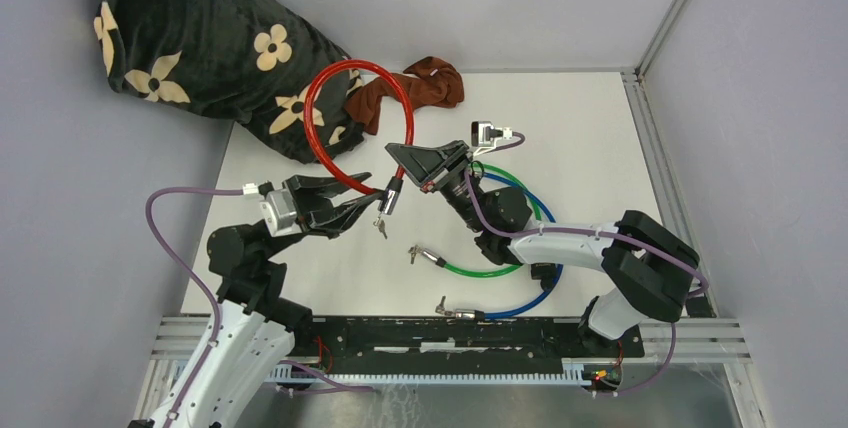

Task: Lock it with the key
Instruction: Lock the lock.

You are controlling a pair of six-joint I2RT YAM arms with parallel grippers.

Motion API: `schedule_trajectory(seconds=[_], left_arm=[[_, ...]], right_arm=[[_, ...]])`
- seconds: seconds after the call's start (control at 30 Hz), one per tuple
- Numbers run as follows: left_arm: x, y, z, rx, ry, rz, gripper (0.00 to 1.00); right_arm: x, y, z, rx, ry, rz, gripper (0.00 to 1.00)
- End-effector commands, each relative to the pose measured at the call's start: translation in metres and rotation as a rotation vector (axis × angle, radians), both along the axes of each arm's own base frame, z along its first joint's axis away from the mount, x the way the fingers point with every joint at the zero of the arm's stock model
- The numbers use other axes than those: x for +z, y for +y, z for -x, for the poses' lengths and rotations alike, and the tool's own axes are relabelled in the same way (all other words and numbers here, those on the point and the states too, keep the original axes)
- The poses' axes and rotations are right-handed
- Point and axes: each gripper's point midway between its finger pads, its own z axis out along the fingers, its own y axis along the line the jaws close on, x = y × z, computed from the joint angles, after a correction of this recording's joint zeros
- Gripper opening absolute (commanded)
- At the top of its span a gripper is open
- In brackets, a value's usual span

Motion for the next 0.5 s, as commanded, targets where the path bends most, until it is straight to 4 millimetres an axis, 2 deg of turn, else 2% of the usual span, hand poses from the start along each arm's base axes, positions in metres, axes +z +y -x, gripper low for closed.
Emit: schedule_trajectory(seconds=[0.0,0.07,0.2,0.33,0.4,0.47], left_arm=[[0.025,0.003,0.013,-0.024,-0.016,0.045,0.45],[0.026,0.002,0.013,-0.027,-0.008,0.048,0.45],[0.033,0.002,0.011,-0.032,-0.001,0.074,0.39],[0.029,0.000,0.011,-0.065,0.038,0.096,0.10],[0.023,-0.004,0.012,-0.093,0.064,0.091,0.03],[0.017,-0.007,0.016,-0.122,0.060,0.069,0.02]], right_arm=[[0.055,-0.021,0.021,0.008,-0.127,-0.140,0.00],[0.059,-0.021,0.022,0.007,-0.145,-0.143,0.00],[0.061,-0.018,0.025,0.011,-0.171,-0.128,0.00],[0.064,-0.015,0.026,0.010,-0.190,-0.128,0.00],[0.069,-0.014,0.027,0.021,-0.205,-0.139,0.00],[0.071,-0.012,0.029,0.031,-0.216,-0.142,0.00]])
